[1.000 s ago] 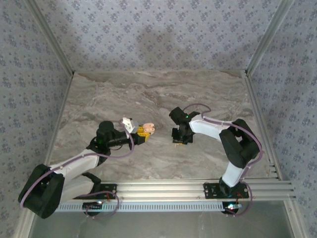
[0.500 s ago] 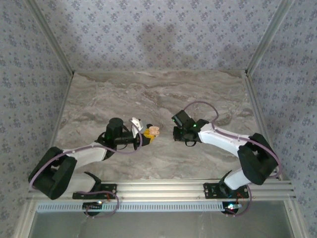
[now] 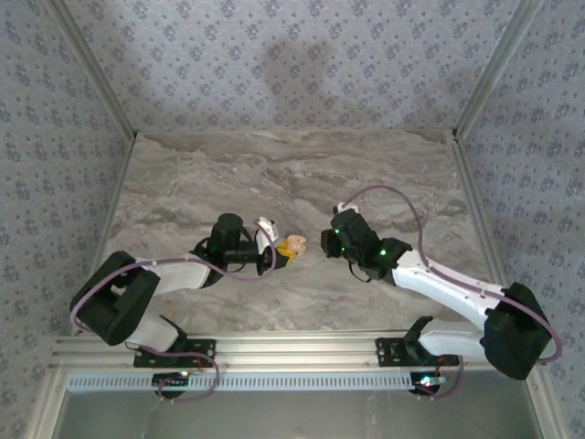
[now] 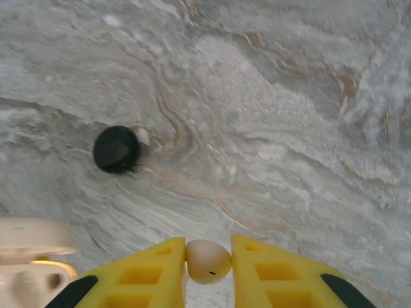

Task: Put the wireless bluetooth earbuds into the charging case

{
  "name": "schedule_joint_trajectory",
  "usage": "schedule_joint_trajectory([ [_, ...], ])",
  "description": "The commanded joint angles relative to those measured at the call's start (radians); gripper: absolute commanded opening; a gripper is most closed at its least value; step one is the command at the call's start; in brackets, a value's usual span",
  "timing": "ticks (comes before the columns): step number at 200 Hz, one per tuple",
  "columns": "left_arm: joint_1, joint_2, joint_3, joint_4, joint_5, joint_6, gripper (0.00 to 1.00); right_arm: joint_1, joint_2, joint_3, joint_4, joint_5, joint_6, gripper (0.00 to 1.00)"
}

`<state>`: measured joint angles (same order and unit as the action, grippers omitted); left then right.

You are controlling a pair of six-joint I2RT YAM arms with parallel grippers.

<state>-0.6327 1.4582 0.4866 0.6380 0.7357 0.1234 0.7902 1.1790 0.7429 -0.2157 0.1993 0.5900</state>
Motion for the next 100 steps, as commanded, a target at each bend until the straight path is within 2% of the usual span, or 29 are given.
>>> schedule_joint_trajectory([
  [1, -0.009, 0.019, 0.041, 0.053, 0.019, 0.018, 0.10, 0.020, -0.034, -0.002, 0.047, 0.022, -0.066, 0.25],
  [100, -0.010, 0.018, 0.053, 0.072, 0.029, 0.000, 0.10, 0.097, -0.053, -0.002, 0.176, -0.015, -0.147, 0.25],
])
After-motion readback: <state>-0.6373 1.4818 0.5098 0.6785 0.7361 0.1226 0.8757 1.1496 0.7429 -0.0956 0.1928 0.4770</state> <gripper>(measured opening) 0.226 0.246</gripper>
